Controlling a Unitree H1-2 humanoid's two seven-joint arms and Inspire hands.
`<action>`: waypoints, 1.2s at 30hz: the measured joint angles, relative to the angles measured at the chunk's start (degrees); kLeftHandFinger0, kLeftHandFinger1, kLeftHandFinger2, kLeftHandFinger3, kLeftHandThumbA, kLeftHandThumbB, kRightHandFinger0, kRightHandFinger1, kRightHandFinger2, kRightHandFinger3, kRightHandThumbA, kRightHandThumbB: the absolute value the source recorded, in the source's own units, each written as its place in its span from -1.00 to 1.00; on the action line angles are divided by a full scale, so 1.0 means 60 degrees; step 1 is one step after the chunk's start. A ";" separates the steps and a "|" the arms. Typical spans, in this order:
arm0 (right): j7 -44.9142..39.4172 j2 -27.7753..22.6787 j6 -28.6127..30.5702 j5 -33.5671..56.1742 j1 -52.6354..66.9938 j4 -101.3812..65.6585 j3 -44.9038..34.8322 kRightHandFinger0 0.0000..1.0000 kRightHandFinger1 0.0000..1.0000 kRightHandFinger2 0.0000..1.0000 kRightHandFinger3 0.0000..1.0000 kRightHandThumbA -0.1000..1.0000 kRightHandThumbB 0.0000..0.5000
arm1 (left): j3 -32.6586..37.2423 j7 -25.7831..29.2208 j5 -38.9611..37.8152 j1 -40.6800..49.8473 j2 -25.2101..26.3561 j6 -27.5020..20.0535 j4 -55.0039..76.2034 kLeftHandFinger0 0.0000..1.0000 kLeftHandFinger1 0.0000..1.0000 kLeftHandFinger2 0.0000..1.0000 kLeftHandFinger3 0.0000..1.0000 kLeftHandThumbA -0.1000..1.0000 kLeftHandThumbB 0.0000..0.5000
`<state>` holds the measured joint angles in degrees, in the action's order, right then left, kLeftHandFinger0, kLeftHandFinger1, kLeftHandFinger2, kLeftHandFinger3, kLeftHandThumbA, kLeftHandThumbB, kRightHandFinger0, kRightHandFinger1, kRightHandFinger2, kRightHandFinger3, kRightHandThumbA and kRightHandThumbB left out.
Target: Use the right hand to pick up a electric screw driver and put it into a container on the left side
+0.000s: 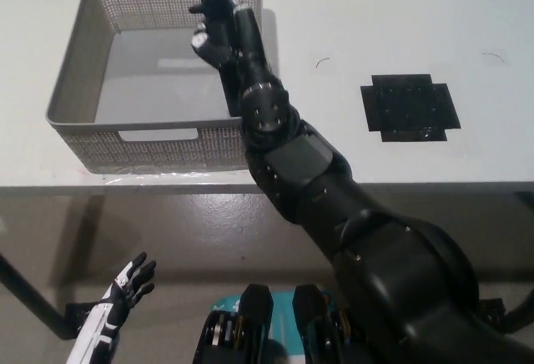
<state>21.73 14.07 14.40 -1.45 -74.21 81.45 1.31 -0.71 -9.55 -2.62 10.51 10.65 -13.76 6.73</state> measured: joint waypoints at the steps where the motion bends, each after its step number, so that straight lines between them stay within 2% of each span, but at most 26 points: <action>1: -0.0048 -0.0012 -0.0022 -0.0002 0.0064 0.0013 0.0008 -0.93 -0.25 0.62 0.55 -1.00 -0.31 | 0.0002 -0.0013 -0.0001 -0.0016 0.0011 0.0000 0.0000 1.00 1.00 1.00 1.00 1.00 -0.41; 2: -0.0080 -0.0017 -0.0027 -0.0008 0.0082 0.0013 0.0021 -0.85 -0.17 0.65 0.58 -1.00 -0.28 | 0.0002 -0.0025 -0.0001 -0.0028 0.0020 0.0000 0.0000 1.00 1.00 1.00 1.00 1.00 -0.43; 3: -0.0144 -0.0017 -0.0037 -0.0010 0.0080 0.0013 0.0025 -0.65 0.05 0.79 0.65 -0.92 -0.24 | 0.0006 -0.0043 0.0000 -0.0042 0.0038 0.0000 0.0004 1.00 1.00 1.00 1.00 1.00 -0.43; 4: -0.0216 -0.0018 -0.0054 -0.0010 0.0082 0.0013 0.0028 -0.36 0.11 0.61 0.53 -0.73 -0.24 | 0.0011 -0.0062 0.0000 -0.0051 0.0058 0.0000 0.0021 1.00 1.00 1.00 1.00 1.00 -0.40; 5: -0.0253 -0.0020 -0.0062 -0.0012 0.0085 0.0013 0.0033 -0.35 -0.14 0.14 0.20 -0.69 -0.21 | 0.0012 -0.0072 -0.0001 -0.0053 0.0069 0.0000 0.0028 1.00 1.00 1.00 1.00 1.00 -0.39; 6: -0.0310 -0.0024 -0.0079 -0.0014 0.0089 0.0013 0.0040 -0.12 -0.19 -0.07 0.11 -0.59 -0.16 | 0.0015 -0.0085 -0.0001 -0.0052 0.0090 0.0001 0.0038 1.00 1.00 1.00 1.00 1.00 -0.34; 7: -0.0373 -0.0038 -0.0083 -0.0019 0.0091 0.0013 0.0068 -0.14 -0.25 -0.16 0.04 -0.52 -0.15 | 0.0018 -0.0094 -0.0001 -0.0052 0.0110 0.0002 0.0040 1.00 1.00 1.00 1.00 1.00 -0.33; 9: -0.0498 -0.0073 -0.0083 -0.0033 0.0098 0.0014 0.0099 -0.19 -0.27 -0.23 -0.01 -0.42 -0.12 | 0.0021 -0.0107 -0.0001 -0.0059 0.0134 0.0005 0.0056 1.00 1.00 1.00 1.00 1.00 -0.34; 10: -0.0577 -0.0097 -0.0082 -0.0035 0.0104 0.0014 0.0106 0.16 0.23 0.48 0.67 -0.11 0.03 | 0.0024 -0.0117 -0.0001 -0.0069 0.0144 0.0005 0.0057 1.00 1.00 1.00 1.00 1.00 -0.27; 11: -0.0679 -0.0125 -0.0075 -0.0036 0.0105 0.0013 0.0111 0.17 0.25 0.51 0.73 -0.08 0.04 | 0.0027 -0.0126 -0.0001 -0.0083 0.0151 0.0005 0.0057 1.00 1.00 1.00 1.00 1.00 -0.27; 12: -0.0766 -0.0151 -0.0065 -0.0035 0.0105 0.0012 0.0111 0.47 0.64 0.94 1.00 0.17 0.20 | 0.0033 -0.0137 -0.0002 -0.0094 0.0153 0.0005 0.0057 1.00 1.00 1.00 1.00 1.00 -0.24; 13: -0.0866 -0.0176 -0.0049 -0.0033 0.0105 0.0011 0.0110 0.76 0.94 1.00 1.00 0.35 0.33 | 0.0040 -0.0143 -0.0002 -0.0104 0.0156 0.0005 0.0057 1.00 1.00 1.00 1.00 1.00 -0.27; 14: -0.0985 -0.0207 -0.0020 -0.0033 0.0106 0.0010 0.0111 1.00 1.00 1.00 1.00 0.62 0.56 | 0.0047 -0.0147 -0.0002 -0.0116 0.0159 0.0005 0.0057 1.00 1.00 1.00 1.00 1.00 -0.30; 17: -0.1348 -0.0328 0.0060 -0.0045 0.0114 0.0010 0.0184 1.00 1.00 1.00 1.00 0.85 0.98 | 0.0063 -0.0151 0.0001 -0.0161 0.0172 0.0005 0.0057 1.00 1.00 1.00 1.00 1.00 -0.30; 18: -0.1474 -0.0375 0.0099 -0.0045 0.0114 0.0009 0.0205 1.00 1.00 1.00 1.00 0.94 1.00 | 0.0073 -0.0152 0.0002 -0.0167 0.0177 0.0005 0.0057 1.00 1.00 1.00 1.00 1.00 -0.26; 19: -0.1614 -0.0418 0.0125 -0.0048 0.0115 0.0009 0.0232 1.00 1.00 1.00 1.00 1.00 1.00 | 0.0081 -0.0154 0.0004 -0.0167 0.0181 0.0005 0.0057 1.00 1.00 1.00 1.00 1.00 -0.26; 24: -0.1968 -0.0537 0.0148 -0.0167 0.0115 -0.0008 0.0445 1.00 1.00 1.00 1.00 1.00 1.00 | 0.0132 -0.0166 0.0019 -0.0174 0.0184 0.0005 0.0057 1.00 1.00 1.00 1.00 1.00 -0.29; 28: -0.2116 -0.0581 0.0150 -0.0213 0.0115 -0.0059 0.0474 1.00 1.00 1.00 1.00 1.00 1.00 | 0.0163 -0.0190 0.0041 -0.0176 0.0204 0.0005 0.0055 1.00 1.00 1.00 1.00 1.00 -0.14; 32: -0.2282 -0.0689 0.0196 -0.0203 0.0114 -0.0253 0.0456 1.00 1.00 1.00 1.00 1.00 1.00 | 0.0177 -0.0210 0.0084 -0.0192 0.0228 0.0005 0.0052 1.00 1.00 1.00 1.00 1.00 -0.17; 33: -0.2319 -0.0745 0.0226 -0.0198 0.0113 -0.0338 0.0446 1.00 1.00 1.00 1.00 1.00 0.97 | 0.0180 -0.0218 0.0106 -0.0193 0.0233 0.0005 0.0053 1.00 1.00 1.00 1.00 1.00 -0.22; 34: -0.2338 -0.0783 0.0247 -0.0199 0.0113 -0.0439 0.0443 1.00 1.00 1.00 1.00 1.00 0.83 | 0.0182 -0.0225 0.0115 -0.0193 0.0237 0.0007 0.0052 1.00 1.00 1.00 1.00 1.00 -0.26; 36: -0.2410 -0.0902 0.0308 -0.0193 0.0114 -0.0858 0.0410 1.00 1.00 1.00 1.00 1.00 0.86 | 0.0192 -0.0253 0.0124 -0.0192 0.0245 0.0008 0.0053 1.00 1.00 1.00 1.00 1.00 -0.26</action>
<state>7.27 8.66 16.24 -2.60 -73.52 76.30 3.77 0.44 -11.07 -1.87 9.36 12.12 -13.71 7.05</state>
